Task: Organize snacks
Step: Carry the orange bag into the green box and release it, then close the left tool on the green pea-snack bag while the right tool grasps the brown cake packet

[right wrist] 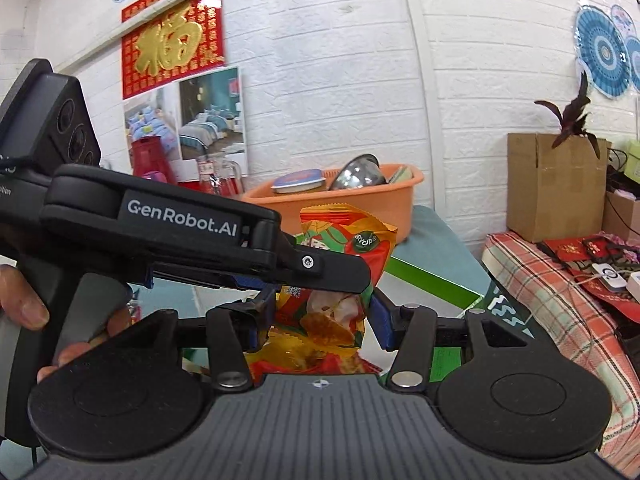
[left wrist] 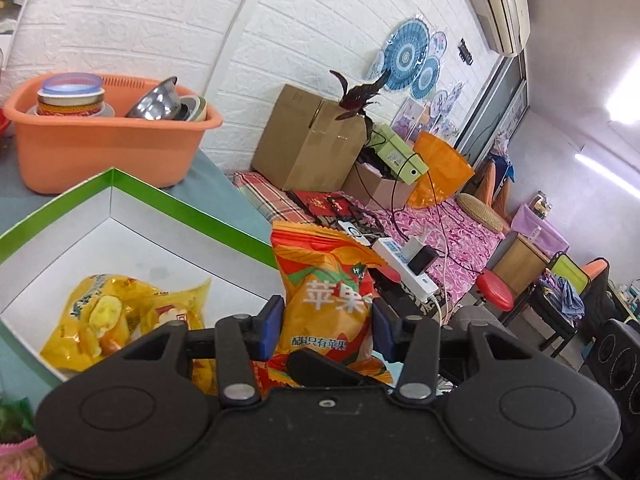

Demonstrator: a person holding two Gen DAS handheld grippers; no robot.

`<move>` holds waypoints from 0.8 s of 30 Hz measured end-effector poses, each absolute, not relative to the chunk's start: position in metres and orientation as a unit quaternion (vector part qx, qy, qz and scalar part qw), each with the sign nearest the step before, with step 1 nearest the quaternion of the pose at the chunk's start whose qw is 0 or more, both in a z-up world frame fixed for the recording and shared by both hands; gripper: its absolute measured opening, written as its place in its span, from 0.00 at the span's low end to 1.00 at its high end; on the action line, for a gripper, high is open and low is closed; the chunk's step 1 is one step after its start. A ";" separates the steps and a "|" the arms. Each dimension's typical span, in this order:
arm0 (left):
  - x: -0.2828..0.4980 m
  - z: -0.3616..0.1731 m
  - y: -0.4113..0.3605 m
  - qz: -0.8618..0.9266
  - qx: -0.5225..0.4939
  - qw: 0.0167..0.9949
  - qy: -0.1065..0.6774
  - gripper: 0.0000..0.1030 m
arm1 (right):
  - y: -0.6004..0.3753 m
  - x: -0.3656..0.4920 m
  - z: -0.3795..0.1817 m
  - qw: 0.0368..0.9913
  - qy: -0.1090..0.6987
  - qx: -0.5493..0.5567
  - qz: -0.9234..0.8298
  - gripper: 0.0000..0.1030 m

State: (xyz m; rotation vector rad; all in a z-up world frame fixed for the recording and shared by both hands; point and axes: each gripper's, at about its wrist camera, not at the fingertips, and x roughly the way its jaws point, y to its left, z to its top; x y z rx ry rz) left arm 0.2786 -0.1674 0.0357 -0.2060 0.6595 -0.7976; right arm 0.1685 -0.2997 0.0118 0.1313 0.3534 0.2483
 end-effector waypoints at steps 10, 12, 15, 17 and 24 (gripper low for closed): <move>0.291 0.012 -0.167 -0.337 -0.069 0.887 0.309 1.00 | -0.307 0.197 -0.018 0.974 0.200 0.057 0.089 1.00; 0.288 0.012 -0.164 -0.333 -0.068 0.887 0.312 1.00 | -0.307 0.194 -0.018 0.975 0.199 0.054 0.089 1.00; 0.282 0.018 -0.158 -0.330 -0.078 0.885 0.320 1.00 | -0.307 0.188 -0.014 0.973 0.204 0.059 0.090 1.00; 0.274 0.025 -0.154 -0.331 -0.083 0.886 0.314 1.00 | -0.306 0.180 -0.008 0.974 0.197 0.057 0.091 1.00; 0.227 0.055 -0.127 -0.320 -0.087 0.897 0.291 1.00 | -0.294 0.145 0.021 0.980 0.165 0.042 0.098 1.00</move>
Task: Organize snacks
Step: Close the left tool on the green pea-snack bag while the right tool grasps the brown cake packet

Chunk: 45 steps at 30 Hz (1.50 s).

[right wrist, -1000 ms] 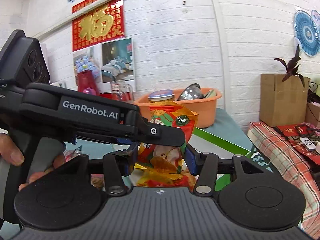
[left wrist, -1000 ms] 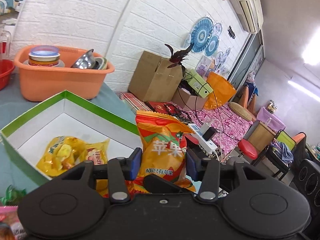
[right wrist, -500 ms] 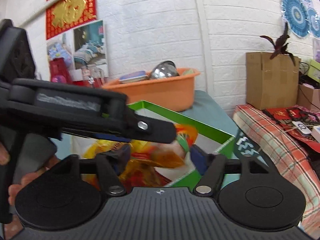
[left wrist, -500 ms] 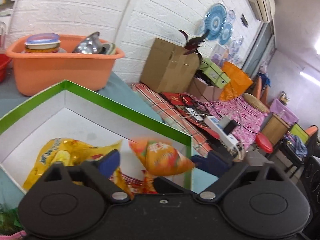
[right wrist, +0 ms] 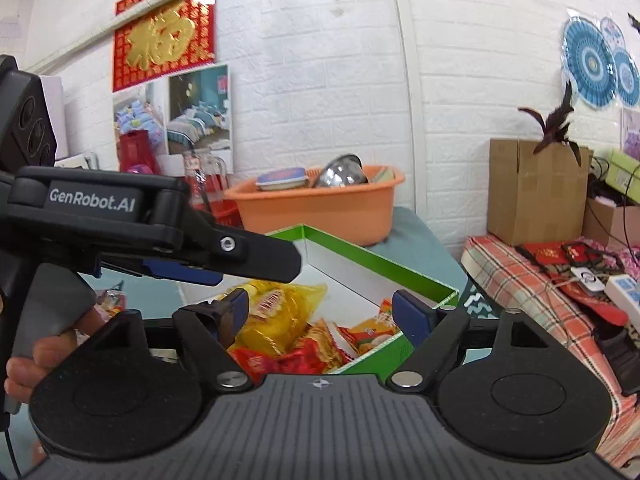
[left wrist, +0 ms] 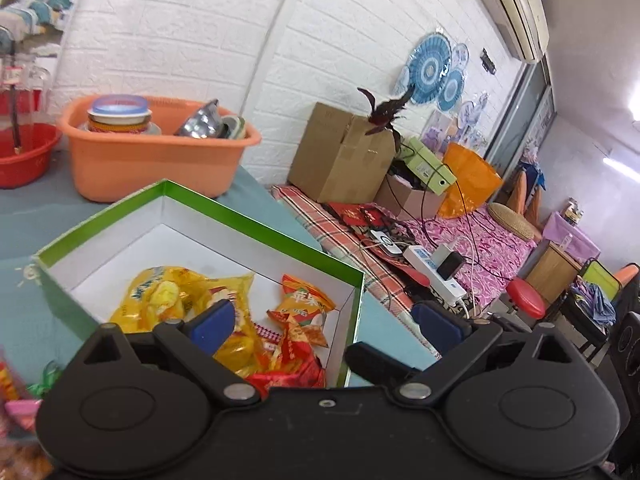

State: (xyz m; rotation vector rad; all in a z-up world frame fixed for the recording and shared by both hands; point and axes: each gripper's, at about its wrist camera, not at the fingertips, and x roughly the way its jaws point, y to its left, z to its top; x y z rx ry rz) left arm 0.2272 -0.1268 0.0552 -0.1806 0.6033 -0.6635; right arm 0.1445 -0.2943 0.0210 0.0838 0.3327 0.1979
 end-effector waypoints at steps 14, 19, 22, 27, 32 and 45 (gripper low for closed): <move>0.115 0.050 -0.003 -0.192 -0.128 0.934 0.273 1.00 | -0.235 0.090 0.030 0.965 0.160 0.032 0.206 1.00; 0.103 0.027 0.036 -0.146 -0.151 0.934 0.289 1.00 | -0.207 0.087 0.015 0.949 0.193 0.034 0.246 1.00; 0.106 0.012 0.047 -0.137 -0.151 0.932 0.300 1.00 | -0.198 0.082 0.008 0.942 0.206 0.034 0.261 1.00; 0.124 -0.008 0.053 -0.139 -0.135 0.932 0.307 1.00 | -0.205 0.065 0.000 0.948 0.218 0.001 0.231 1.00; 0.140 -0.028 0.041 -0.154 -0.103 0.927 0.326 1.00 | -0.229 0.055 -0.019 0.945 0.262 0.014 0.193 1.00; 0.116 -0.042 0.027 -0.168 -0.058 0.917 0.357 0.97 | -0.212 0.048 -0.044 0.932 0.289 -0.015 0.218 1.00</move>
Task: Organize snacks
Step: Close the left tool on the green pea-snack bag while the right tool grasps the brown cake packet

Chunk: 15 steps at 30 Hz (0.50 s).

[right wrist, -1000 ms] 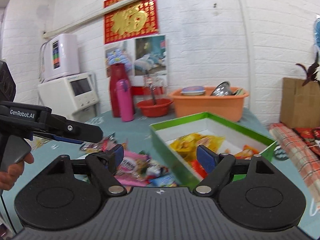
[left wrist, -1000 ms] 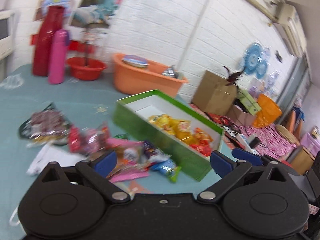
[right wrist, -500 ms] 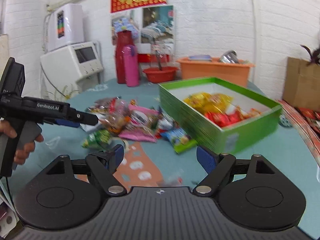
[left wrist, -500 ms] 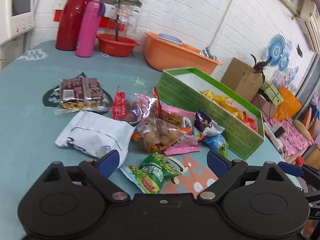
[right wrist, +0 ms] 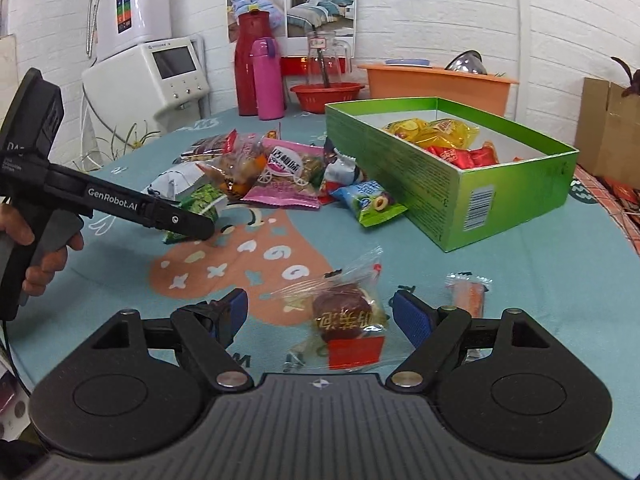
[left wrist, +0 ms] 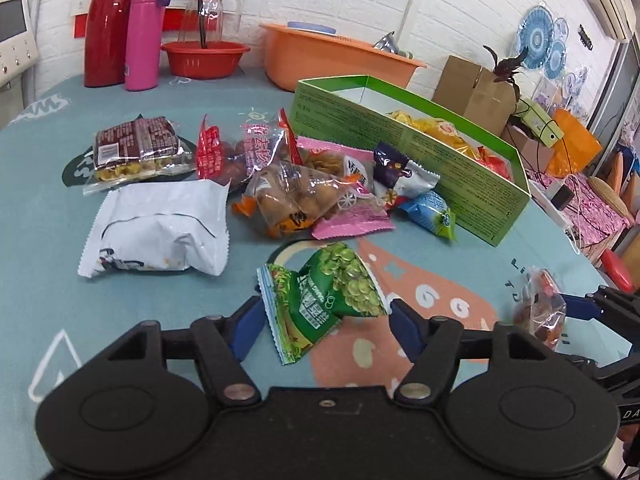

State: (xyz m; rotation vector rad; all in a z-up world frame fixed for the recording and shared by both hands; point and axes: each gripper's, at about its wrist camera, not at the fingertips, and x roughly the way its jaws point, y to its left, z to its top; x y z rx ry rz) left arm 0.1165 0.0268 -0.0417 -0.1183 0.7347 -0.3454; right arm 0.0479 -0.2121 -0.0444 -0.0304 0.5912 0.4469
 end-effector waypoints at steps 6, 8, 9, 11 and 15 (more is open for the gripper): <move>0.129 -0.036 0.017 -0.162 -0.057 0.922 0.347 1.00 | -0.222 0.048 -0.046 0.933 0.293 0.007 0.208 1.00; 0.134 -0.037 0.012 -0.168 -0.052 0.920 0.349 1.00 | -0.223 0.047 -0.047 0.934 0.292 0.009 0.208 1.00; 0.135 -0.037 0.009 -0.168 -0.047 0.920 0.351 1.00 | -0.223 0.048 -0.047 0.933 0.293 0.011 0.208 1.00; 0.138 -0.041 0.005 -0.167 -0.036 0.919 0.356 1.00 | -0.222 0.049 -0.048 0.933 0.294 0.009 0.210 1.00; 0.139 -0.043 0.002 -0.158 -0.025 0.922 0.352 0.90 | -0.219 0.050 -0.052 0.935 0.289 -0.010 0.207 0.77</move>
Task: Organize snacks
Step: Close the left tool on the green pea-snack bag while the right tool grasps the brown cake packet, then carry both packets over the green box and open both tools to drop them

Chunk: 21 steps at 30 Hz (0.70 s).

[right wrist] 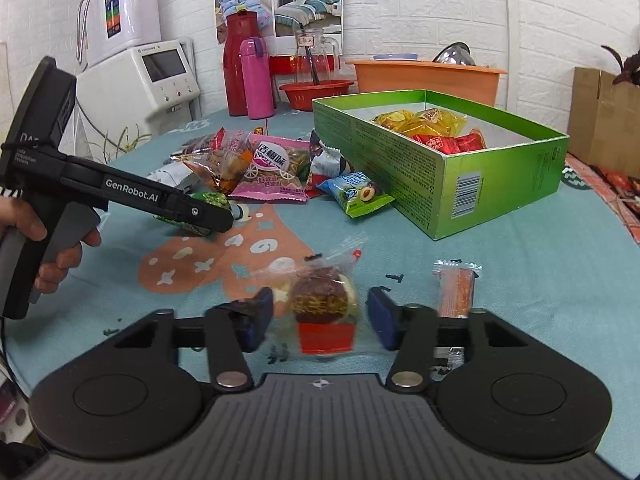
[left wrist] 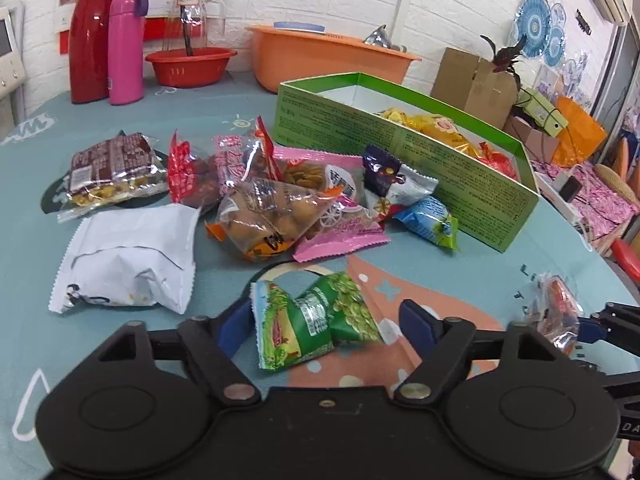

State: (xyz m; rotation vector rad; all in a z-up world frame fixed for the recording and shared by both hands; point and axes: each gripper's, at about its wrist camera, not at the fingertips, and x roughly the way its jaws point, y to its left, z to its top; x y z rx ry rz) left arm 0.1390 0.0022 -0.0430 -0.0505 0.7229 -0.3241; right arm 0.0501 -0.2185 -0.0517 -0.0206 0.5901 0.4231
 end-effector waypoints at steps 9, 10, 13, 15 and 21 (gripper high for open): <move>0.132 -0.038 -0.004 -0.176 -0.030 0.918 0.354 0.79 | -0.221 0.049 -0.044 0.936 0.275 0.007 0.221 0.57; 0.132 -0.036 -0.003 -0.182 -0.041 0.917 0.352 0.79 | -0.221 0.049 -0.041 0.937 0.272 0.007 0.221 0.57; 0.132 -0.024 -0.001 -0.204 -0.070 0.914 0.343 0.79 | -0.222 0.050 -0.035 0.939 0.261 0.004 0.222 0.57; 0.130 -0.013 -0.006 -0.215 -0.073 0.916 0.331 0.79 | -0.222 0.050 -0.029 0.942 0.252 0.003 0.222 0.57; 0.141 0.022 -0.023 -0.247 -0.087 0.921 0.288 0.80 | -0.226 0.061 -0.006 0.953 0.209 0.000 0.217 0.57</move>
